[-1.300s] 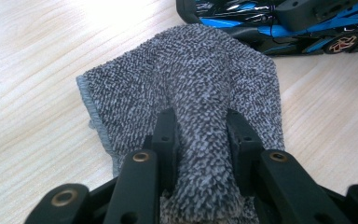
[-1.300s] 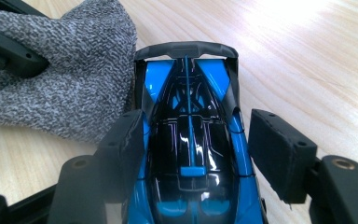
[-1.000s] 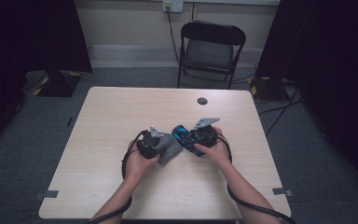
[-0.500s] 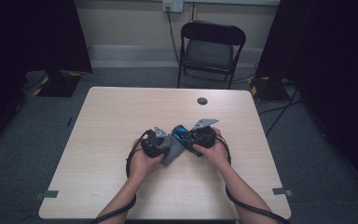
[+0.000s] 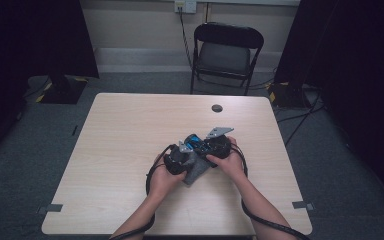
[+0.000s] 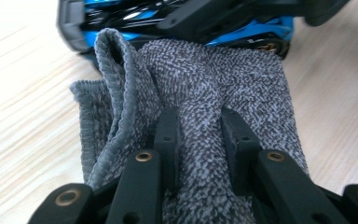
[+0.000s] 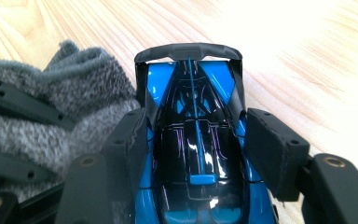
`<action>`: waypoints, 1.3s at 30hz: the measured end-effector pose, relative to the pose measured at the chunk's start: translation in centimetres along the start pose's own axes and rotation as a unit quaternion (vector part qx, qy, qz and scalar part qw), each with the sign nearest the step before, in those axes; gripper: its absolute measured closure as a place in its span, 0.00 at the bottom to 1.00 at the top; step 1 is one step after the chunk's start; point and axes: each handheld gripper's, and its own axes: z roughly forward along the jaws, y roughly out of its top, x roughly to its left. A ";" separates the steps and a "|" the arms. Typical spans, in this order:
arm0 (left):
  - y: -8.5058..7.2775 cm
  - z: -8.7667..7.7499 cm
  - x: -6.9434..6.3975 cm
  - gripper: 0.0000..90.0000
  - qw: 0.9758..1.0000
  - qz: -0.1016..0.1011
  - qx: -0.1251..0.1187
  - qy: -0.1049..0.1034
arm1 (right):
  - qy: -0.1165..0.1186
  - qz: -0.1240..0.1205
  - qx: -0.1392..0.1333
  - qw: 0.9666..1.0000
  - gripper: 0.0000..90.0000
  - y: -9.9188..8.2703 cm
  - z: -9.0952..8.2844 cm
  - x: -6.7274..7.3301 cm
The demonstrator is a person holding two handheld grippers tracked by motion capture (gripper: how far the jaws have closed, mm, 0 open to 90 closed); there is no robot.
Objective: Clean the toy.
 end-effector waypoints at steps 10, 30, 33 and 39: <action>0.4 0.4 -1.5 0.81 1.000 -0.002 0.000 -0.013 | 0.000 0.001 -0.001 1.000 0.44 0.0 0.0 0.0; 1.1 0.7 -4.9 0.83 0.997 0.006 -0.005 -0.074 | -0.001 0.002 0.001 1.000 0.44 0.1 0.0 0.0; 1.3 0.6 -5.6 0.83 0.996 0.009 -0.007 -0.085 | 0.000 0.003 0.002 1.000 0.44 0.1 0.0 0.0; 1.5 -0.4 -5.7 0.84 0.996 0.016 -0.011 -0.088 | 0.004 0.009 -0.002 1.000 0.44 0.0 0.0 -0.1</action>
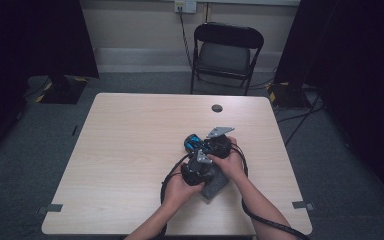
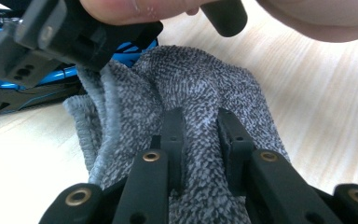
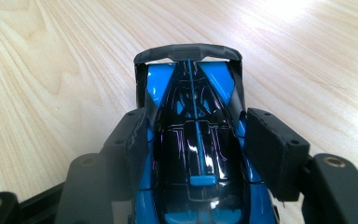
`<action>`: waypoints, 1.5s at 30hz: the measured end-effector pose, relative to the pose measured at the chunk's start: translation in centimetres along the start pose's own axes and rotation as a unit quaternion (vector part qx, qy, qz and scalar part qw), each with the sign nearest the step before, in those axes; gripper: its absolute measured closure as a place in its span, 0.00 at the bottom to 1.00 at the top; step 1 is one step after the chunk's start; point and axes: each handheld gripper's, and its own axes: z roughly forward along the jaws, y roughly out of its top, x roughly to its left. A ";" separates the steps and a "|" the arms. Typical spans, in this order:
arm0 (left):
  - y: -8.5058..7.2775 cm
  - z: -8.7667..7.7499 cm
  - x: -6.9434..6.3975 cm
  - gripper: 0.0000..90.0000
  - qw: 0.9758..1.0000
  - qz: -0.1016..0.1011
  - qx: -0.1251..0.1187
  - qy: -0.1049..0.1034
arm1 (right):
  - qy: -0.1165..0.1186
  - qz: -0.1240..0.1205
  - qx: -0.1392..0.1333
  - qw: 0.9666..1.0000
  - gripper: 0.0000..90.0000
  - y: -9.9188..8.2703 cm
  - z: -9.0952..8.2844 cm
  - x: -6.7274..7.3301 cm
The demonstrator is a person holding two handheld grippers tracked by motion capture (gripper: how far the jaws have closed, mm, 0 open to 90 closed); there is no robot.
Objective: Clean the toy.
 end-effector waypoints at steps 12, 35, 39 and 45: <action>-0.3 -3.2 1.3 0.84 1.000 -0.009 -0.007 0.006 | -0.002 0.002 -0.002 1.000 0.44 0.0 0.0 0.0; -2.1 -8.5 10.3 0.84 0.989 -0.092 -0.032 0.113 | -0.006 0.002 -0.001 1.000 0.44 -0.1 0.0 0.1; -2.1 -7.9 11.8 0.84 0.985 -0.102 -0.027 0.135 | -0.006 0.002 -0.002 1.000 0.44 -0.1 0.0 0.1; -1.8 -5.8 12.6 0.84 0.983 -0.114 -0.014 0.142 | -0.006 0.001 -0.003 1.000 0.44 -0.1 0.0 0.1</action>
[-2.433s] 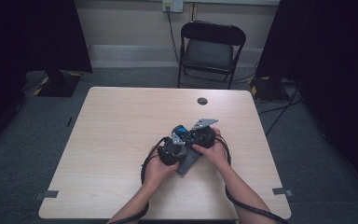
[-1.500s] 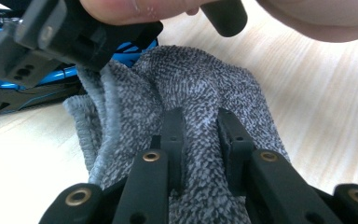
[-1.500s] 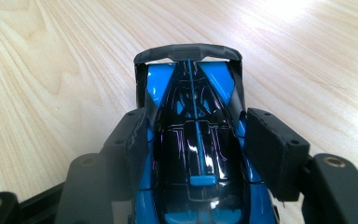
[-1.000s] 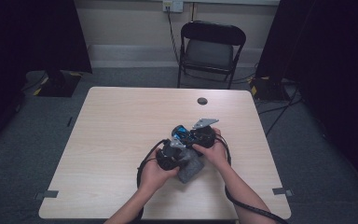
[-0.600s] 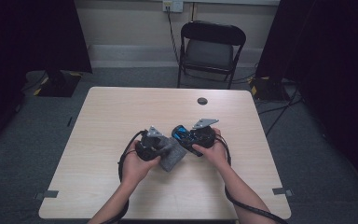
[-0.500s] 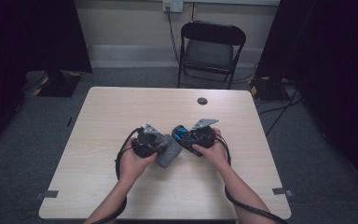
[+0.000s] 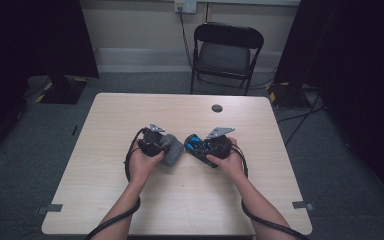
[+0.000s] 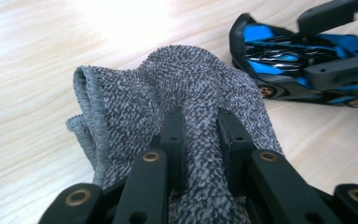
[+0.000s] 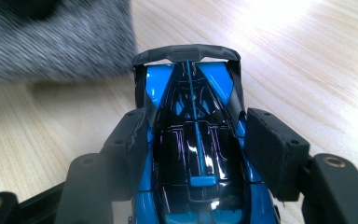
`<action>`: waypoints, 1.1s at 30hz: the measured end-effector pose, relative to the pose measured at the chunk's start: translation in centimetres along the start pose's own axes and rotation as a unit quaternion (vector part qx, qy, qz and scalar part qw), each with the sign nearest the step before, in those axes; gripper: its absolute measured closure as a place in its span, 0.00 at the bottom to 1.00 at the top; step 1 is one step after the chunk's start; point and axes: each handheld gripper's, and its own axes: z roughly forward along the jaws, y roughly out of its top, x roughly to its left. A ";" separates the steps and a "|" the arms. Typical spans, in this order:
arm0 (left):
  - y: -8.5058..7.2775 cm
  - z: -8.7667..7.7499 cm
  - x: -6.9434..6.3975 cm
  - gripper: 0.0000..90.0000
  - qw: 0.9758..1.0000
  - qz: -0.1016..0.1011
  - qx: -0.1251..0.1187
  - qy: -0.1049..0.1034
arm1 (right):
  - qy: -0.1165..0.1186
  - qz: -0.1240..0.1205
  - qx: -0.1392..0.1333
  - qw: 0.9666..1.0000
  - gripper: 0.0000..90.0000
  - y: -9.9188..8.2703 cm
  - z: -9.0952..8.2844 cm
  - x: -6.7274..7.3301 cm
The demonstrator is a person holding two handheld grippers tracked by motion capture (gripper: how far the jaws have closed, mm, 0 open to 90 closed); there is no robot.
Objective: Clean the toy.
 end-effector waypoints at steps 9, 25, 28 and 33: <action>-0.4 2.6 -1.4 0.83 0.999 0.005 0.032 -0.013 | 0.000 0.002 -0.001 1.000 0.44 -0.1 -0.1 0.0; -1.5 2.3 -4.6 0.84 0.996 0.036 0.030 -0.078 | -0.003 0.001 0.000 1.000 0.44 -0.1 -0.1 0.1; -1.3 2.6 -5.5 0.84 0.995 0.043 0.029 -0.087 | -0.004 0.002 0.000 1.000 0.44 -0.1 -0.1 0.2; -1.1 2.9 -6.7 0.84 0.993 0.056 0.032 -0.098 | -0.003 0.001 -0.001 1.000 0.44 -0.1 -0.1 0.1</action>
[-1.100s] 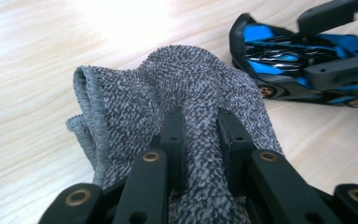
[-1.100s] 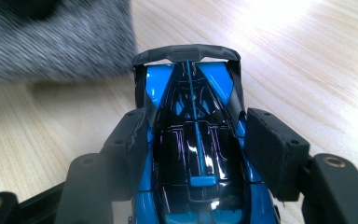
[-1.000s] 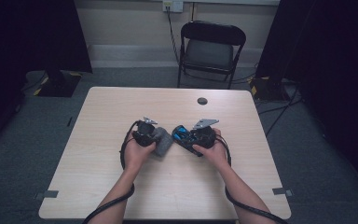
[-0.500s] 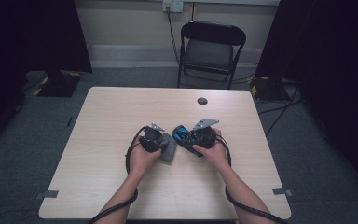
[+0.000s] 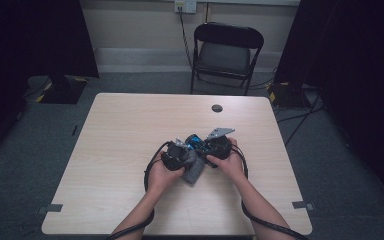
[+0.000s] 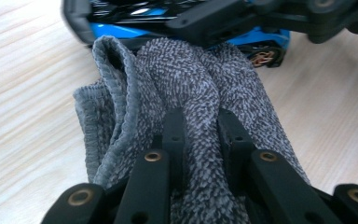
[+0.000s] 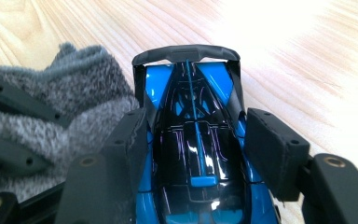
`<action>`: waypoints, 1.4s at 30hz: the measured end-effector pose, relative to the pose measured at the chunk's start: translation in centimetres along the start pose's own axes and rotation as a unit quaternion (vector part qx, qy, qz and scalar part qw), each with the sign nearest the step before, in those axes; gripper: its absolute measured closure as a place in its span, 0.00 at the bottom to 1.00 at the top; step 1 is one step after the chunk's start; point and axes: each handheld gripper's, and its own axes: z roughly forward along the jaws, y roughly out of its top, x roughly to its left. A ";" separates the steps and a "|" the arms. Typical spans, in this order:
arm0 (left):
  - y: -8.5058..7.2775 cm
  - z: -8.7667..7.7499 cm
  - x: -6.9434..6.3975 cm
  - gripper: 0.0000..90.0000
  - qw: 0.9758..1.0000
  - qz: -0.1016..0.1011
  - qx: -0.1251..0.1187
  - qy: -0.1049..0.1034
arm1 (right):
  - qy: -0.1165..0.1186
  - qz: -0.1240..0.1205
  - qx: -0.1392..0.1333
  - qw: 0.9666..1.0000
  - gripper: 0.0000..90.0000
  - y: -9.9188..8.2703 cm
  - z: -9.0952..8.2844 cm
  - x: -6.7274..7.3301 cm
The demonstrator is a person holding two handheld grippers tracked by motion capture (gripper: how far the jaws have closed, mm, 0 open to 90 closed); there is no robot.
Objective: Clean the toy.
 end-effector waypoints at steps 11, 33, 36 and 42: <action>0.3 0.6 -1.9 0.84 1.000 0.011 0.003 -0.016 | -0.001 0.000 0.000 1.000 0.44 0.0 0.0 0.0; 0.6 1.6 -6.7 0.84 0.997 0.052 0.003 -0.063 | -0.001 0.002 -0.004 1.000 0.44 -0.1 0.0 0.0; 0.8 1.3 -7.1 0.84 0.996 0.056 0.000 -0.072 | -0.001 0.002 -0.004 1.000 0.44 -0.1 0.0 0.0; 1.3 -0.1 -7.5 0.84 0.995 0.066 -0.012 -0.076 | 0.000 0.002 -0.004 1.000 0.44 -0.1 0.0 0.0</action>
